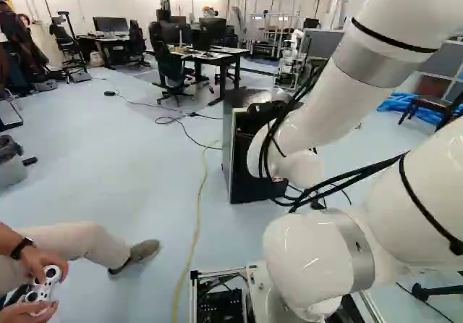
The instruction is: Grab a drink from the fridge
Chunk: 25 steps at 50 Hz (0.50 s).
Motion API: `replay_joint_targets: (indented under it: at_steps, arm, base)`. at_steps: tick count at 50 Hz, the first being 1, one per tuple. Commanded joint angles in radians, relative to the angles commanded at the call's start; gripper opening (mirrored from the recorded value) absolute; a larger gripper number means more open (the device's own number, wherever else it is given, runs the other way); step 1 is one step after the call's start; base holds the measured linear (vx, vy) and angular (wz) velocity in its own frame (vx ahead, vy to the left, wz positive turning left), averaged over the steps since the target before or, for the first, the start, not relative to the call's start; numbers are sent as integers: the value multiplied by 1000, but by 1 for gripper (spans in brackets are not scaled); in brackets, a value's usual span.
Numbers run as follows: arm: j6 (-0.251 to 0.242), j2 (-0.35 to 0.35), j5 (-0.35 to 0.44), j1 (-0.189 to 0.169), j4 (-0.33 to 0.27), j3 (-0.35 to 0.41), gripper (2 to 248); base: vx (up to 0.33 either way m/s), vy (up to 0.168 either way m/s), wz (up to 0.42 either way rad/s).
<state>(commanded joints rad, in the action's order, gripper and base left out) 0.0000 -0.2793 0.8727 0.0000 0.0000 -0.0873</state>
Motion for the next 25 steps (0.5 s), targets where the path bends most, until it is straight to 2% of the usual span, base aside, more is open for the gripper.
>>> replay_joint_targets:
  at_steps: [25]
  arm:
    - [0, 0, 0, 0, 0, 0, 247]
  base:
    - [0, 0, 0]
